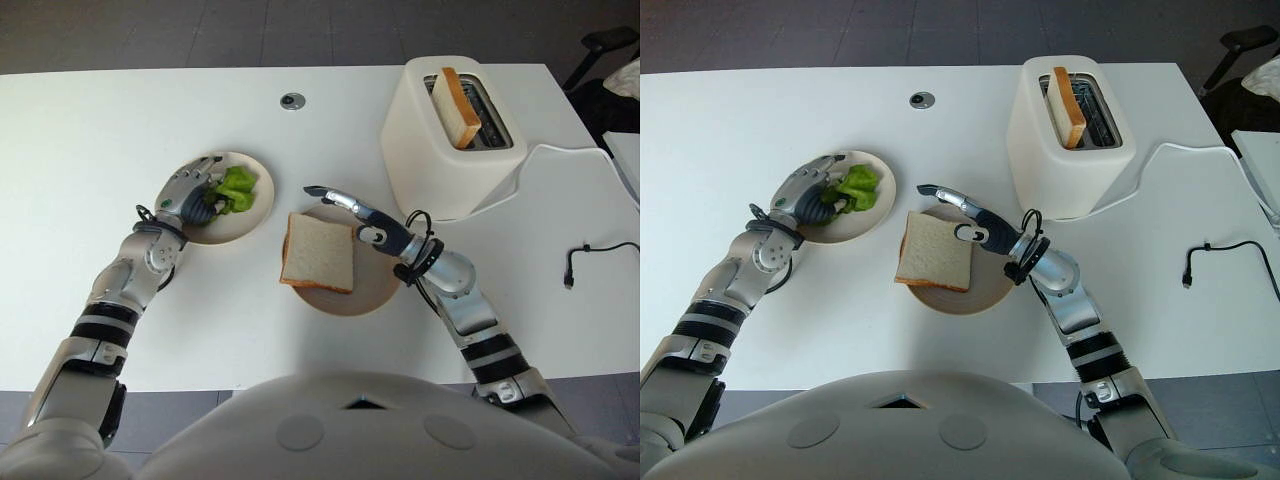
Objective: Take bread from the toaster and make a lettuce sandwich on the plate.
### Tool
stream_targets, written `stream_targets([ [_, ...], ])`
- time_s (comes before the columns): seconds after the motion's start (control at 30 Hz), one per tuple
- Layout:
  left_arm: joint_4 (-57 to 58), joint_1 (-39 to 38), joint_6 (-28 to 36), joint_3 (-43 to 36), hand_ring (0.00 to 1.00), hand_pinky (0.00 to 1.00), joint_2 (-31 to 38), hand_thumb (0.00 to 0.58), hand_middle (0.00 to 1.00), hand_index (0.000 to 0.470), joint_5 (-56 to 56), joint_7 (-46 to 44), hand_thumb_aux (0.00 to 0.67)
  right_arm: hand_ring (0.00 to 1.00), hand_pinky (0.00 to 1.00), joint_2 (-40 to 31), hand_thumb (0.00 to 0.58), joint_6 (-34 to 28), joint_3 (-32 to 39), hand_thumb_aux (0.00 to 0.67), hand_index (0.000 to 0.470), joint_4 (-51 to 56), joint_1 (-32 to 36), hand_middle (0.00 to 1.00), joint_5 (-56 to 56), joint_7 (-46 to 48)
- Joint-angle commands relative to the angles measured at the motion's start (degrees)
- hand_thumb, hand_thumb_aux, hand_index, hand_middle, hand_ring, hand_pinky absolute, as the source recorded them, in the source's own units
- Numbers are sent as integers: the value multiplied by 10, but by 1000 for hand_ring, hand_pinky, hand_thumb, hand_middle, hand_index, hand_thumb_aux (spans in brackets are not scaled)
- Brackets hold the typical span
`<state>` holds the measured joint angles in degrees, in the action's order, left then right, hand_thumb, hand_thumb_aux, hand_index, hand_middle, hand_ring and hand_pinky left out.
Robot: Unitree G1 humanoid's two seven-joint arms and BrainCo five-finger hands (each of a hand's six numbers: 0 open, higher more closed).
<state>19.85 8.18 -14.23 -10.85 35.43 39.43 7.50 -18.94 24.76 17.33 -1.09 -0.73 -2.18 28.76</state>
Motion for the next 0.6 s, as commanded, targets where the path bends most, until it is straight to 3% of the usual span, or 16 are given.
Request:
stream_targets([
  [0.03,-4,6,-20,11,0,0,-6,580,0,470,-25,10,670,0,0,0,0,5,-8,0,0,-16,-6,0,22,9],
  [0.17,-40,-6,-67,31,0,0,-19,580,0,470,-93,-5,670,0,0,0,0,7,-19,0,0,-27,-5,0,40,9],
  [0.4,-164,-62,-220,16,0,0,-28,580,0,470,-283,-137,670,0,0,-11,0,-5,-58,0,0,-91,-12,0,87,11],
  [0.6,-145,-65,-230,-45,0,0,-47,580,0,470,-167,-167,670,0,0,-34,0,-27,-100,0,0,-175,-31,0,153,24],
])
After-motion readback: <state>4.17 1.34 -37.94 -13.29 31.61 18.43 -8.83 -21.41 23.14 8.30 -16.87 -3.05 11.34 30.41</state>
